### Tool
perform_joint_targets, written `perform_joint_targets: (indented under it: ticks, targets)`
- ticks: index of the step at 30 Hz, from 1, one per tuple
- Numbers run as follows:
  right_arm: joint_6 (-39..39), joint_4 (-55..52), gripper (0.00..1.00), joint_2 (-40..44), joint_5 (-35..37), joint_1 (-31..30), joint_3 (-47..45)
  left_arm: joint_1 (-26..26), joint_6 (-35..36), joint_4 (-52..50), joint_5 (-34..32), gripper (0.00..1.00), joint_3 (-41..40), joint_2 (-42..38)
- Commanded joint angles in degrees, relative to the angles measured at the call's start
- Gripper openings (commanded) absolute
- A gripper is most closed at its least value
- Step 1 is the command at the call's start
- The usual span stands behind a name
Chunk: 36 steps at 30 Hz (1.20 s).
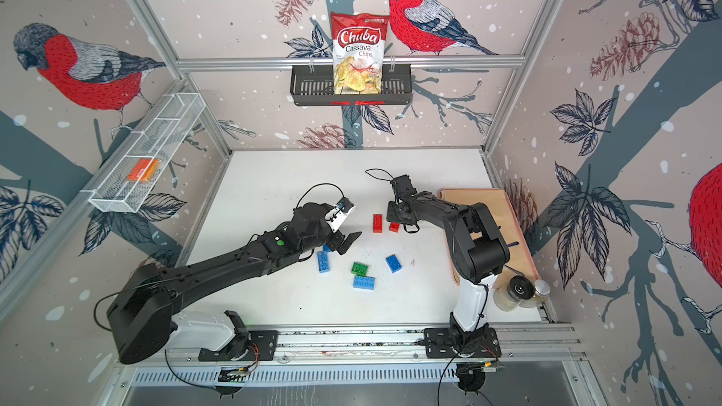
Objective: Assemble a rectangle with lego
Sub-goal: Adjust the lego brick at the center of the board, then pick up the lego brick from the center of the board.
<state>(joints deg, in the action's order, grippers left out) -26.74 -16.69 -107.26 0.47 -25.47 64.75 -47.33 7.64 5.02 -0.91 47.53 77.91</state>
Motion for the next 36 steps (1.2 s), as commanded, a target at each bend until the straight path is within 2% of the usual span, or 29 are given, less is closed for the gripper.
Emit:
perform_joint_targets:
  ticks: [1, 5, 13, 19, 24, 28, 36]
  targets:
    - [0.66, -1.34, 0.57, -0.13, 1.98, -0.17, 0.04, 0.00, -0.41, 1.00, 1.40, 0.98, 0.68, 0.47]
    - [0.50, -0.11, 0.60, 2.06, 2.16, -0.81, -1.09, -0.05, -1.30, 1.24, 1.43, 0.98, 0.79, 0.66]
    - [-1.79, -1.86, 0.57, 2.61, 4.66, -2.63, -2.09, -0.04, -2.54, 0.36, 0.25, 0.97, 1.83, 1.44]
    - [-2.46, -2.11, 0.52, 1.43, 5.33, -4.01, -1.68, -0.04, -2.92, -1.58, -0.40, 0.97, 3.11, 2.42]
    - [-2.27, -2.17, 0.37, 0.43, 6.03, -4.50, -1.13, -0.04, -2.91, -1.70, -1.01, 0.97, 3.10, 2.17]
    - [-1.88, -2.88, 0.28, 0.67, 6.54, -4.58, -0.47, -0.09, -3.01, -1.63, -1.12, 0.97, 3.16, 2.25]
    - [0.43, -6.51, 0.28, 3.28, 4.66, -5.04, 4.64, 2.44, -8.57, -1.34, -2.05, 0.96, 3.81, 2.46]
